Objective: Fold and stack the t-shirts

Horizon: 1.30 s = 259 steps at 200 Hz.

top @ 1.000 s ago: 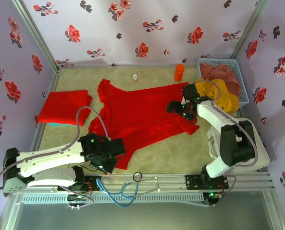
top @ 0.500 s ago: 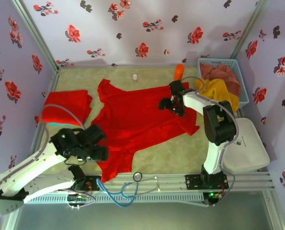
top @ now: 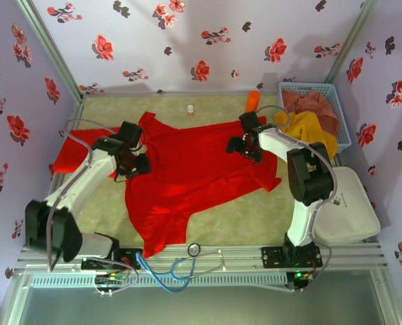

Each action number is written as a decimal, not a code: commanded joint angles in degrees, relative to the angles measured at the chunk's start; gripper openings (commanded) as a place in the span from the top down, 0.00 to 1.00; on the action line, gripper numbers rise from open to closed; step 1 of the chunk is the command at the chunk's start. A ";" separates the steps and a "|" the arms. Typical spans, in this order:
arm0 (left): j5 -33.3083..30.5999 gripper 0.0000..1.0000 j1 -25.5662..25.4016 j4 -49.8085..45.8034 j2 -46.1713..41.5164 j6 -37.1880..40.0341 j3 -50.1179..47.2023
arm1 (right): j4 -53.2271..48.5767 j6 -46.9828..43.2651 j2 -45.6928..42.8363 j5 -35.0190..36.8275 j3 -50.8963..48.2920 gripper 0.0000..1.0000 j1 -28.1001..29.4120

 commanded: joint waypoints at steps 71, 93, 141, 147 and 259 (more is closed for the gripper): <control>0.59 0.58 7.01 8.32 24.71 13.09 11.37 | 0.43 -0.56 3.16 -2.31 2.42 0.15 -2.52; 0.02 0.58 7.34 9.77 29.55 13.20 13.35 | 0.49 -0.60 3.12 -2.41 2.34 0.15 -2.74; -1.96 0.73 8.39 10.07 35.46 13.53 15.67 | 1.79 -0.21 3.81 -3.33 2.07 0.17 -3.39; -2.01 0.79 8.81 10.02 35.67 13.53 15.80 | 1.84 -0.21 4.19 -3.39 2.32 0.17 -3.46; -5.09 0.98 16.52 0.22 45.36 13.05 37.56 | -1.46 4.69 10.99 -1.24 12.06 0.29 -7.09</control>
